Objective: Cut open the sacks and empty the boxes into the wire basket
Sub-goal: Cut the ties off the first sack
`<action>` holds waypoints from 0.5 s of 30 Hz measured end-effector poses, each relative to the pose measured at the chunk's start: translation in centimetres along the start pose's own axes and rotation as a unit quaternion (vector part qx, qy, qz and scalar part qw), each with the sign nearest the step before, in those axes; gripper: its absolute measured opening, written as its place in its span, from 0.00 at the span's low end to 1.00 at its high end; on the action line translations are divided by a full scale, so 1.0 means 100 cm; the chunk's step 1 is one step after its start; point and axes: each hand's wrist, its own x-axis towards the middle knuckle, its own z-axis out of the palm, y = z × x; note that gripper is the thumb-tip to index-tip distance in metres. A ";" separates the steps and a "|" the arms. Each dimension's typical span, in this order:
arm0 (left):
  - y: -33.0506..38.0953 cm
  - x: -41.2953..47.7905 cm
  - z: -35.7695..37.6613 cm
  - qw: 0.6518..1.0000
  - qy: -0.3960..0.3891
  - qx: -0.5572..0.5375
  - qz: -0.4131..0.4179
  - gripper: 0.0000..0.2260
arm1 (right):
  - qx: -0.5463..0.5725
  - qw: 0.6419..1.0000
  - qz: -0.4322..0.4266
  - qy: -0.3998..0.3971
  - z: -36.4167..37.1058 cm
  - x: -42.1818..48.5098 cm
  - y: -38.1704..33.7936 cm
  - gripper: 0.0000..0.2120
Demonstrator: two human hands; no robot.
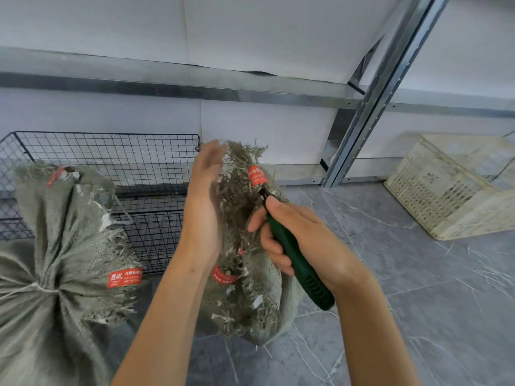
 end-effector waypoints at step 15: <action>-0.004 -0.013 0.034 0.988 0.103 0.101 0.051 0.18 | 0.256 0.963 0.046 -0.067 0.012 0.004 0.008 0.18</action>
